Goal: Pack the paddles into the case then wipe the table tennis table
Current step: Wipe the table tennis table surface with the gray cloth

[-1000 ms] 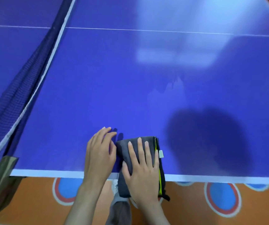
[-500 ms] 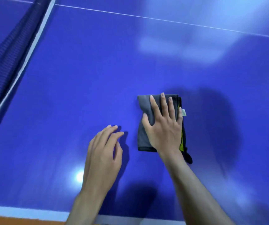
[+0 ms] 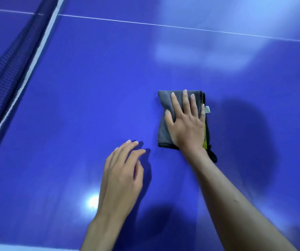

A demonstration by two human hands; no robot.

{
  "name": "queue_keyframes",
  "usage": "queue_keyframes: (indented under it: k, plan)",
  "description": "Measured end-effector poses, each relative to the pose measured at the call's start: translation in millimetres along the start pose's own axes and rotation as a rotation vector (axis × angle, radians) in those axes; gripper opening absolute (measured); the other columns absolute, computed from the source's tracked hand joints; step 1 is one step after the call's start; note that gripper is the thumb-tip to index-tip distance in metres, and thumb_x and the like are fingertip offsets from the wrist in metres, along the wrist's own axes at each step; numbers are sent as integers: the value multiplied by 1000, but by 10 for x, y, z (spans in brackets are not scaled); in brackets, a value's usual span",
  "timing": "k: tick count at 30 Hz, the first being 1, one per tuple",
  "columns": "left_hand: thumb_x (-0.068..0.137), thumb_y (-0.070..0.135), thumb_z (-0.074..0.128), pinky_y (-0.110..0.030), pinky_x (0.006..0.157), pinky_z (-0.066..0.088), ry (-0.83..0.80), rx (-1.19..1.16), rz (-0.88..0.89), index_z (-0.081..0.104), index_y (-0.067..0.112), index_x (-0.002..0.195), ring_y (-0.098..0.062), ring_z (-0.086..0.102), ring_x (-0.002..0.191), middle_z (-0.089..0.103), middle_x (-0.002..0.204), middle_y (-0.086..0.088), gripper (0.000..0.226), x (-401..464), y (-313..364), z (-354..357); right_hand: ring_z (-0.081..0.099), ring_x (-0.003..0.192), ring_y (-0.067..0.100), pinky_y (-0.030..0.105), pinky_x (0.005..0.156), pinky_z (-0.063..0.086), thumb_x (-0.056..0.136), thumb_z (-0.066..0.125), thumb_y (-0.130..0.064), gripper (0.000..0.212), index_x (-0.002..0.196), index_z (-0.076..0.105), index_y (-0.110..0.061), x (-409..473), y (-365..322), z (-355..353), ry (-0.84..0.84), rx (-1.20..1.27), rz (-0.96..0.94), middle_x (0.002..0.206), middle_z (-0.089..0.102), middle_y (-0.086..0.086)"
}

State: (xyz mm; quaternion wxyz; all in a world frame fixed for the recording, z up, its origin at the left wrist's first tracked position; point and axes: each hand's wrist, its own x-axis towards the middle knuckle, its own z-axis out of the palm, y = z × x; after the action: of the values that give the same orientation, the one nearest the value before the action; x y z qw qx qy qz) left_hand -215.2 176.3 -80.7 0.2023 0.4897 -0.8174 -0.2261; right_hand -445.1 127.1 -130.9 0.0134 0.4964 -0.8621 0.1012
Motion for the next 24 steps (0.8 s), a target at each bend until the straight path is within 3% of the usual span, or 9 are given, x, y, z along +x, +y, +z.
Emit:
queue_keyframes:
  k: [7,16,20,24]
  plan:
    - [93,9,51,-38,111,41,-15,37,113,70,21,119,-16,50,140,61,138,7,34,-595,261,64,17,159,24,54,126,17,104,30,-54,61,162,31,-34,-1258,102,-205,-16,0,0,172,21,2]
    - [91,13,53,-30,108,34,-11,127,8,70,22,115,-18,53,134,63,133,7,31,-1258,571,65,15,159,27,56,124,24,105,36,-53,64,164,23,-32,-2996,473,-573,-111,-16,-5,173,16,4]
    - [92,17,51,-29,108,33,-20,127,-11,70,23,115,-17,54,134,63,133,8,30,-1233,637,113,17,159,28,59,122,25,104,39,-55,66,164,22,-35,-2958,506,-565,-113,-34,-6,172,17,5]
    - [95,22,42,-35,107,40,-19,114,16,70,21,117,-20,54,135,63,134,5,36,-1024,606,235,21,158,29,60,123,22,104,38,-57,64,163,25,-36,-2344,573,-484,-63,-55,4,172,20,4]
